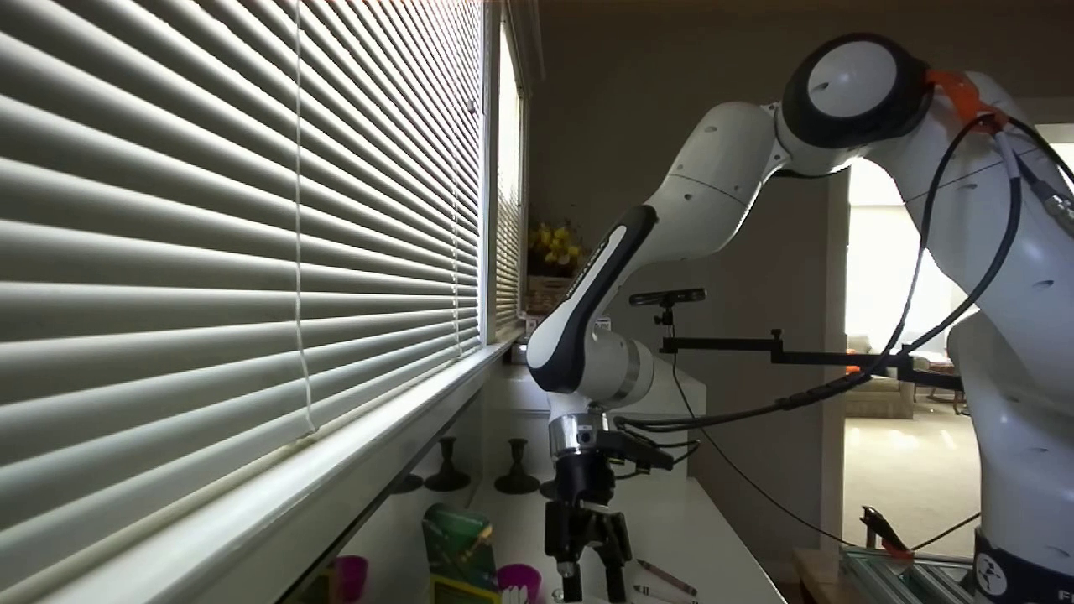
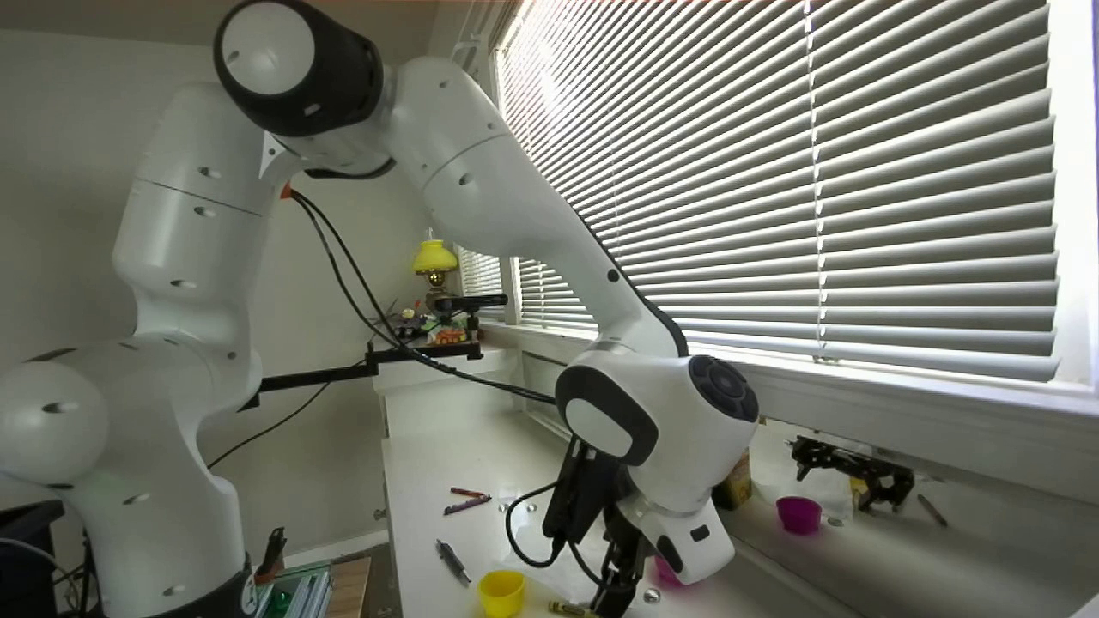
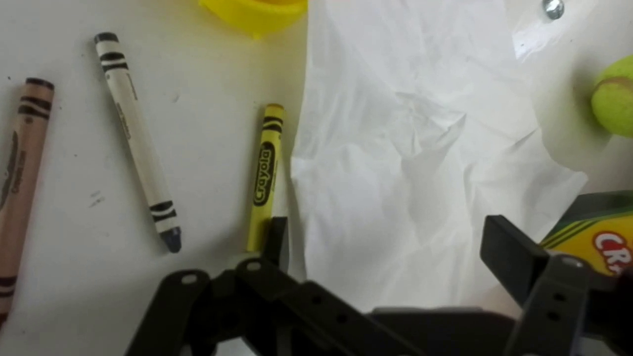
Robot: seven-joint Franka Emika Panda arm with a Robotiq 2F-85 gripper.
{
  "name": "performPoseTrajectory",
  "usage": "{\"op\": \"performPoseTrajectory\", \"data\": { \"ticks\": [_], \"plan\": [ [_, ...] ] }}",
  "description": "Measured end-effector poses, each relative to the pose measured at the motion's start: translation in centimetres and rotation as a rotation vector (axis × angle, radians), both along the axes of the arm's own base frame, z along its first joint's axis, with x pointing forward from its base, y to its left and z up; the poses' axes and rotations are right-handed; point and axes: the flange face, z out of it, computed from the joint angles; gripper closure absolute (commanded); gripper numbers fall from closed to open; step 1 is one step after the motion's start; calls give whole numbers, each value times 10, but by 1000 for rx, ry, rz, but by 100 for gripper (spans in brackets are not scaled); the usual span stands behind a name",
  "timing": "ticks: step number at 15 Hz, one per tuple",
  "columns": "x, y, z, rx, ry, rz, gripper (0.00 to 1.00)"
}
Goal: Fold the white napkin.
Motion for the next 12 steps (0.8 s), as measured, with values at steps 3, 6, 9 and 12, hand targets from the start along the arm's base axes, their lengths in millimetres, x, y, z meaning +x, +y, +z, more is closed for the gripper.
{"op": "performPoseTrajectory", "data": {
  "ticks": [3, 6, 9, 12],
  "plan": [
    [1, 0, -1, 0, 1, -1, 0],
    [1, 0, -1, 0, 1, -1, 0],
    [1, 0, -1, 0, 1, -1, 34],
    [1, 0, -1, -1, 0, 0, 57]
  ]
}}
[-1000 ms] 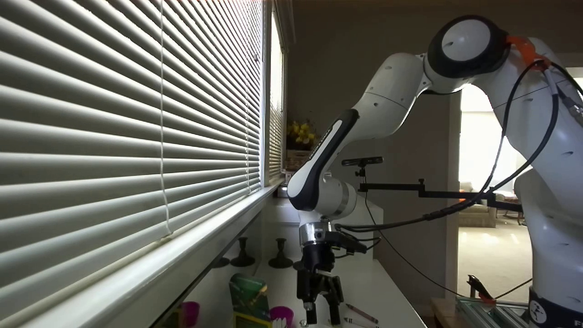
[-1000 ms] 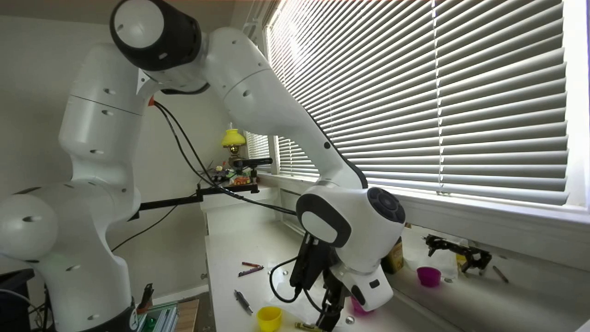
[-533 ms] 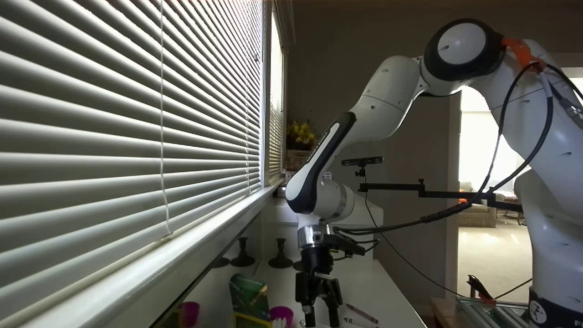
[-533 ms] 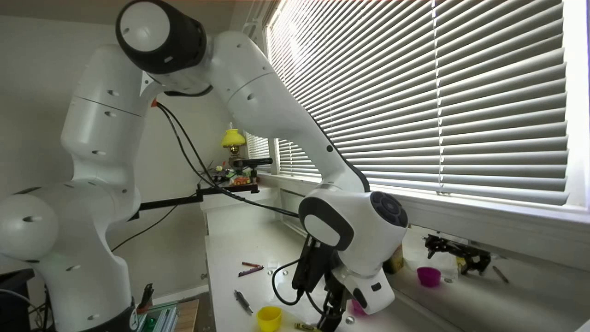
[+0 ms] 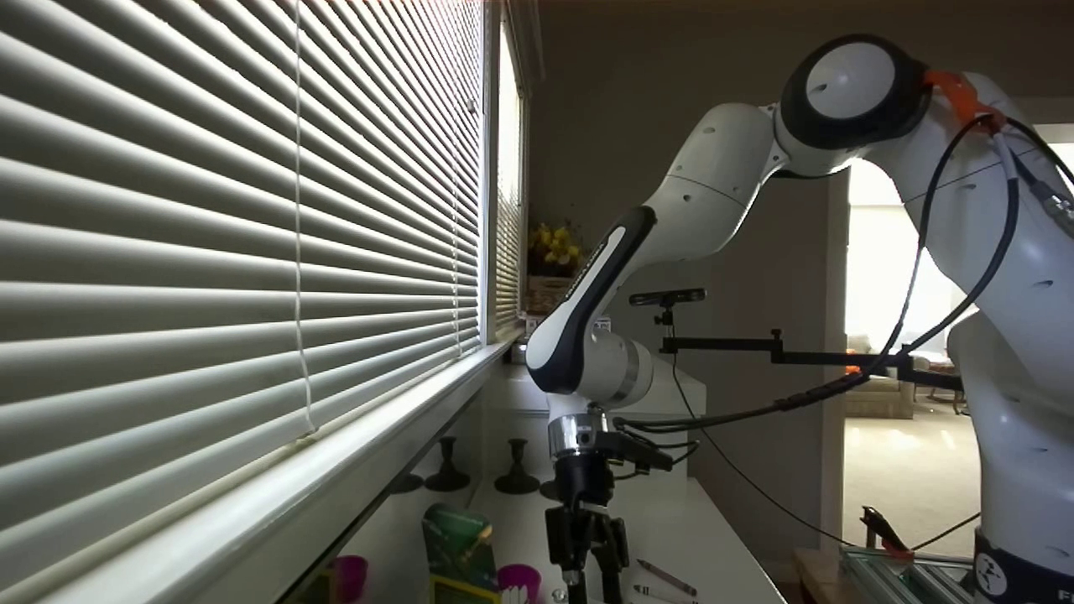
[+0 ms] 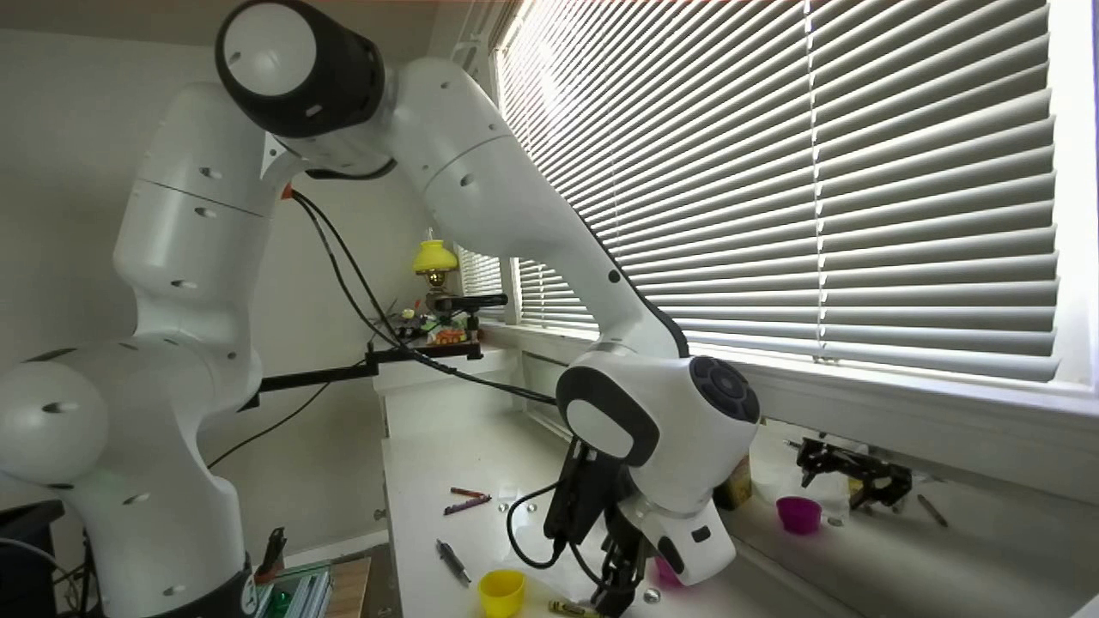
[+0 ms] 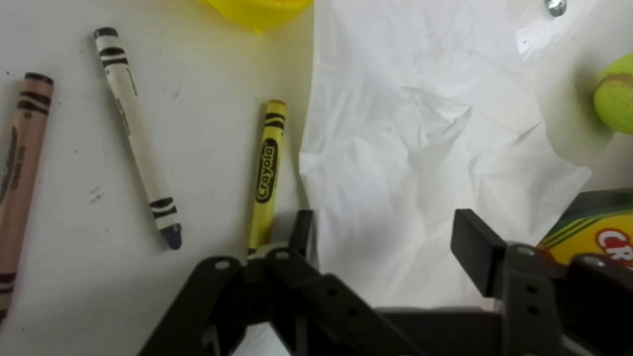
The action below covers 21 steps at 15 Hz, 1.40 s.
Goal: Fold the white napkin.
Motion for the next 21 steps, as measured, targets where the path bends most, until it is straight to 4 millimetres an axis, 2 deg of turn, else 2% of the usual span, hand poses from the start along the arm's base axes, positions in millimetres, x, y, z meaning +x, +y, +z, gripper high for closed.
{"op": "performPoseTrajectory", "data": {
  "ticks": [5, 7, 17, 21],
  "plan": [
    [-1, 0, -1, -2, 1, 0, 92],
    [-2, 1, -3, -2, 3, 2, 100],
    [-3, 6, -7, -4, -1, 20, 100],
    [-3, 33, 5, -46, -24, 91, 100]
  ]
}}
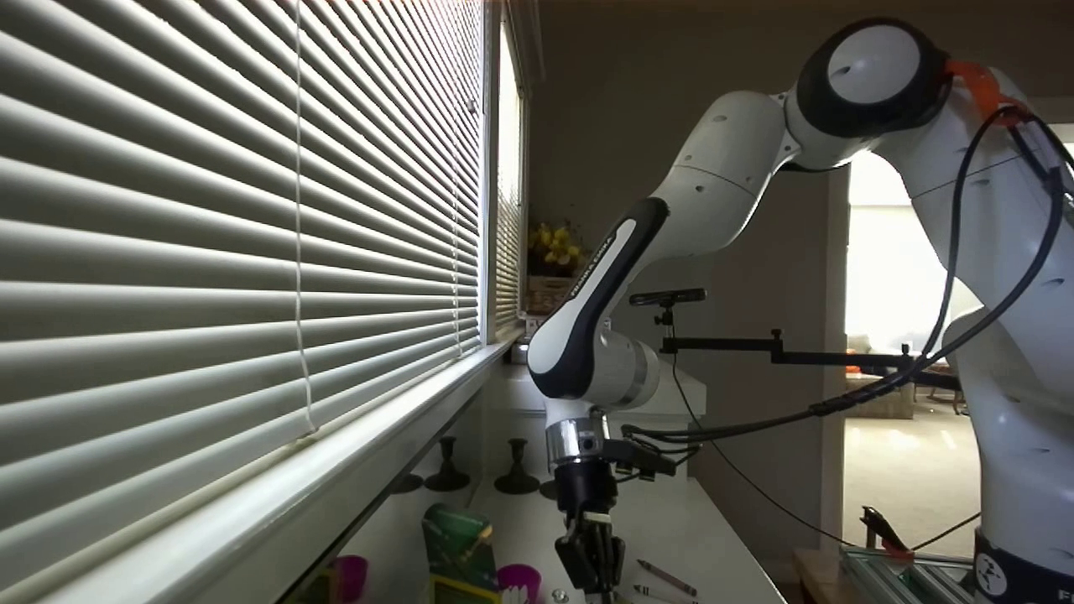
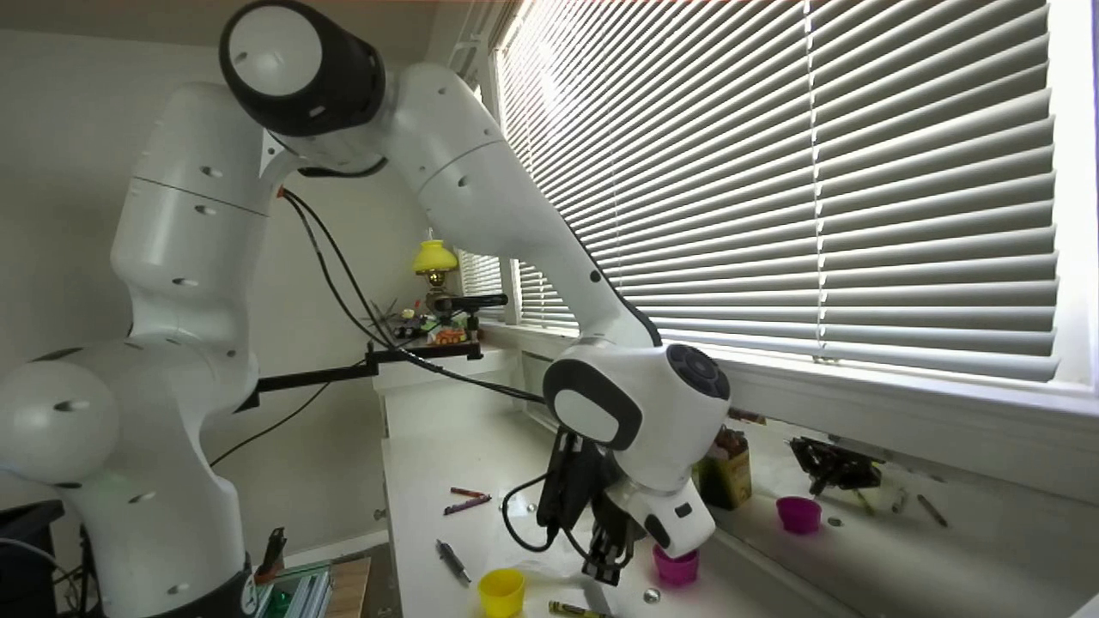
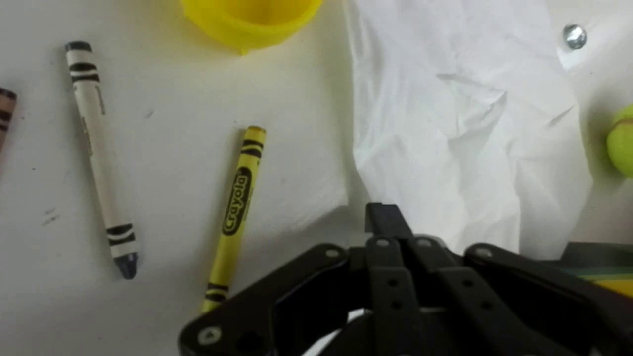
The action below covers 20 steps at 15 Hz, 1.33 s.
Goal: Fold the white napkin.
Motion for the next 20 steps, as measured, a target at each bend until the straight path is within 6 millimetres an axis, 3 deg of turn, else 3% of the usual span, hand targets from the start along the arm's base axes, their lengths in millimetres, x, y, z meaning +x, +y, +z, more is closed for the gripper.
{"op": "performPoseTrajectory", "data": {
  "ticks": [8, 13, 16, 20],
  "plan": [
    [-20, 60, 85, -211, -82, 131, 100],
    [-36, 108, 123, -313, -144, 205, 100],
    [-45, 146, 135, -395, -197, 275, 100],
    [-61, 202, 129, -506, -250, 376, 100]
  ]
}}
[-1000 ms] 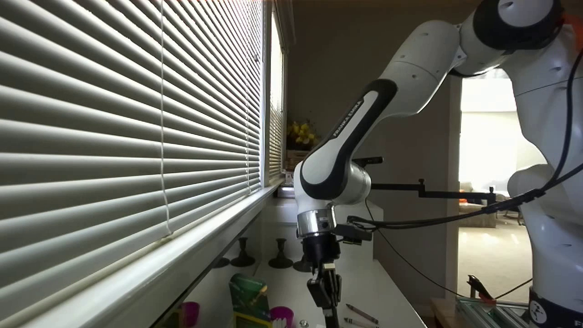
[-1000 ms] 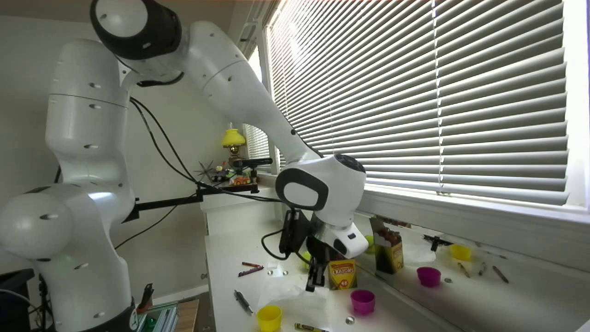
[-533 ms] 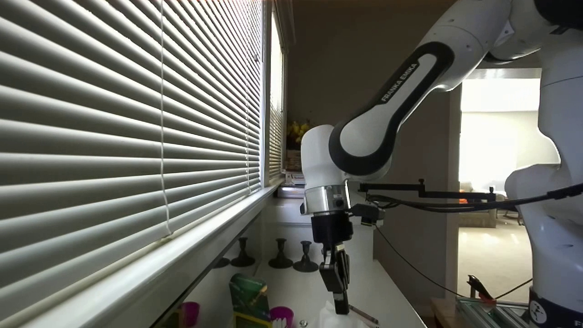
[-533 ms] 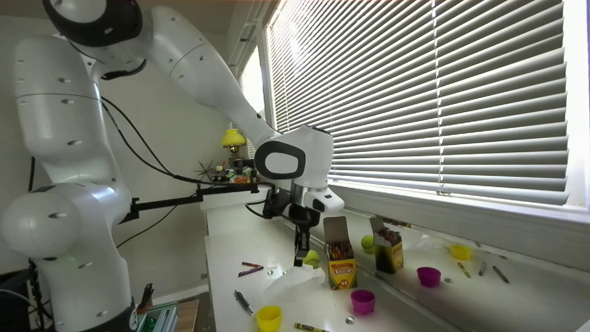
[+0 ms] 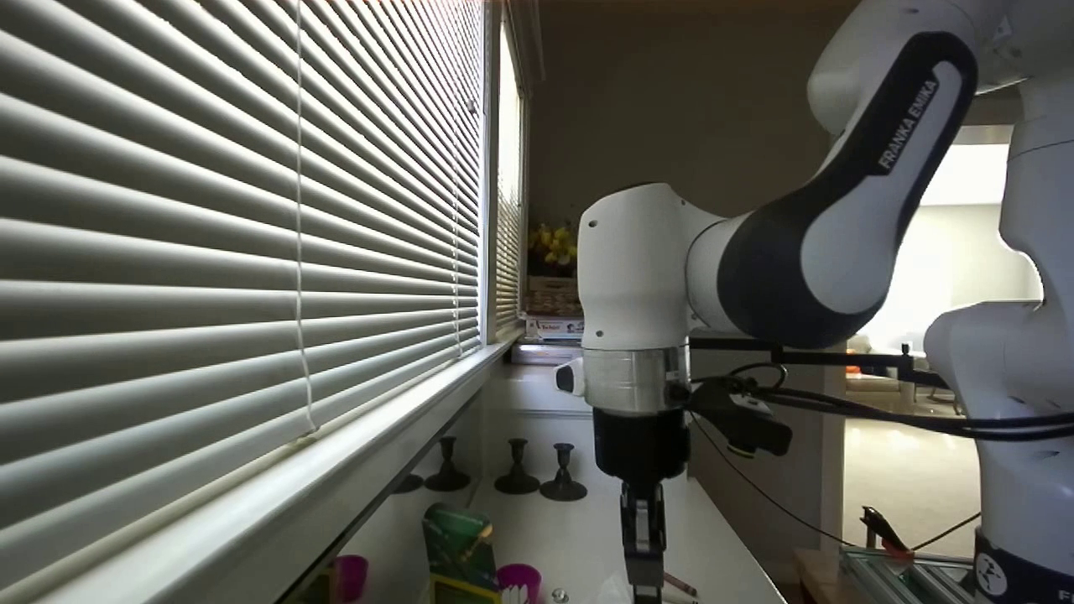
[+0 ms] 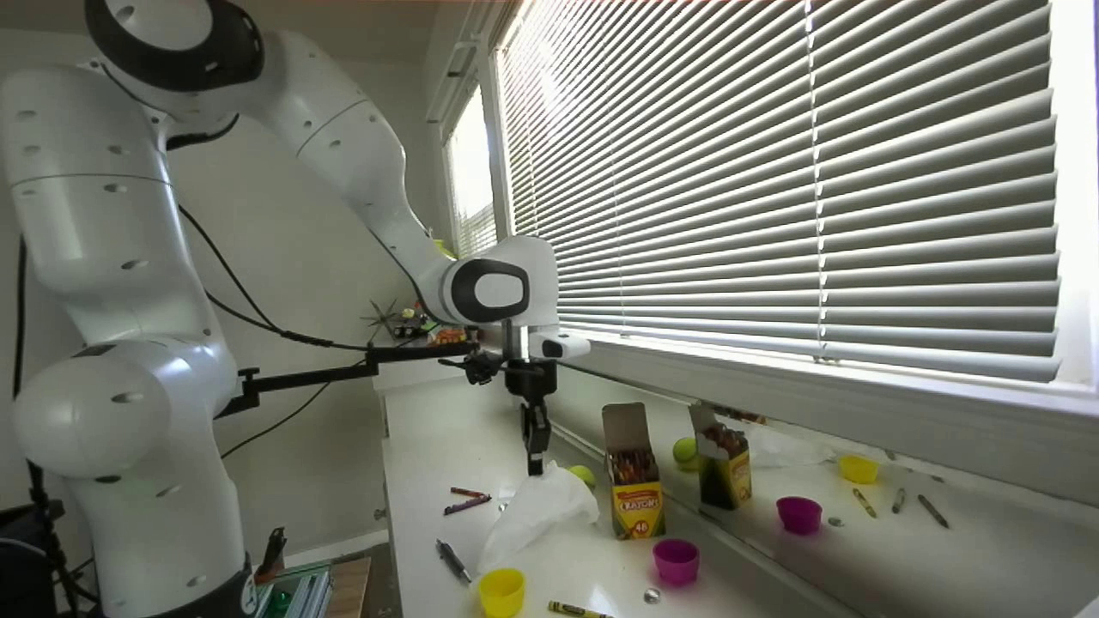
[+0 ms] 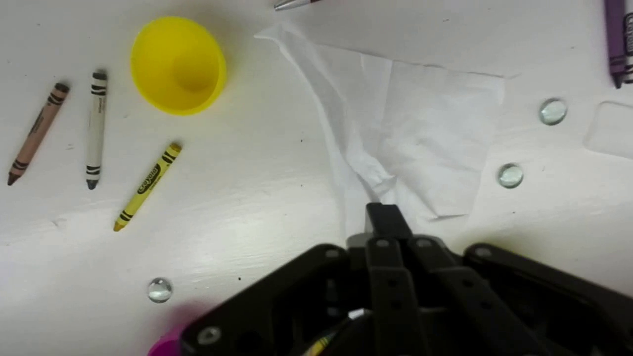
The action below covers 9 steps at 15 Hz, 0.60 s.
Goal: Fold the white napkin.
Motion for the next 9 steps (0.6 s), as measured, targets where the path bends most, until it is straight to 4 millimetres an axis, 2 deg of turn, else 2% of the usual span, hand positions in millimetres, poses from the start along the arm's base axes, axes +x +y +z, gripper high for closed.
{"op": "performPoseTrajectory", "data": {
  "ticks": [4, 9],
  "plan": [
    [-13, 39, -16, -85, -19, 67, 100],
    [-14, 61, -40, -132, -16, 113, 100]
  ]
}}
